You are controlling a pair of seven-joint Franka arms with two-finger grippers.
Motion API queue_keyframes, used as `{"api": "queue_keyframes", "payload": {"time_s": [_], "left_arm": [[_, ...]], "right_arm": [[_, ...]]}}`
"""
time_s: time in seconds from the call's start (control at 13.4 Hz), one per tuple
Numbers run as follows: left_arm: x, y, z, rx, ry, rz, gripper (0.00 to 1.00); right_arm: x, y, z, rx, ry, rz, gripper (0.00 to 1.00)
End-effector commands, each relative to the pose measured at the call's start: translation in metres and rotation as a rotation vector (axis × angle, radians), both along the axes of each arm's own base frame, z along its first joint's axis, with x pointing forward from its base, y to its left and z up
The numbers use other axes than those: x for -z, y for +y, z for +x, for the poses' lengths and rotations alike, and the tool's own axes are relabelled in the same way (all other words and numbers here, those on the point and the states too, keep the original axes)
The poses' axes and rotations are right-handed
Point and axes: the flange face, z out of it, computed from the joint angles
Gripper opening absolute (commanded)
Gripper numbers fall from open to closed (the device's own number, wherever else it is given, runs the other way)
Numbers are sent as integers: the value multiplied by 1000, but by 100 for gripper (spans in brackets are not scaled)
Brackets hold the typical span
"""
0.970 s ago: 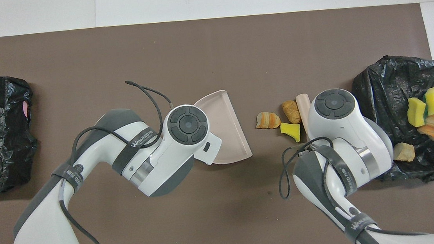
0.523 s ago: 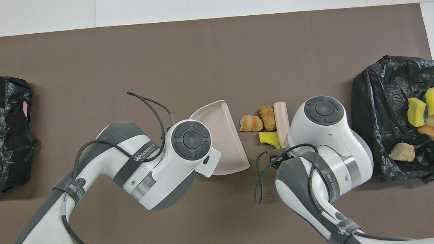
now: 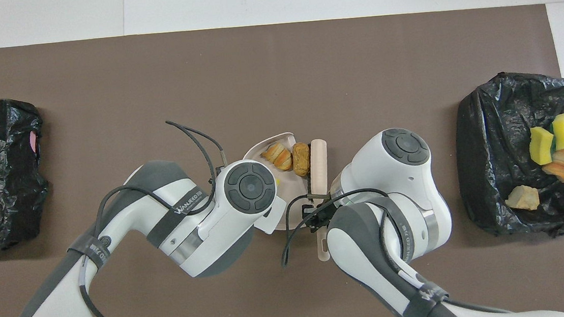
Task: Sweep and dump trash in bin
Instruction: 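Sweep the remaining pieces into the dustpan held by the left gripper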
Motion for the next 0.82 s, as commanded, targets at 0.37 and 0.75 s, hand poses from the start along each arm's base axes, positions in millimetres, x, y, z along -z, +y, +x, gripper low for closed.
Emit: {"api": "queue_keyframes", "payload": {"time_s": [0.37, 0.75], "left_arm": [[0, 6, -7, 20, -16, 18, 0], [0, 9, -5, 18, -12, 22, 0]], "right_arm": [[-66, -10, 21, -57, -65, -6, 0], [-65, -38, 17, -305, -121, -242, 0]]}}
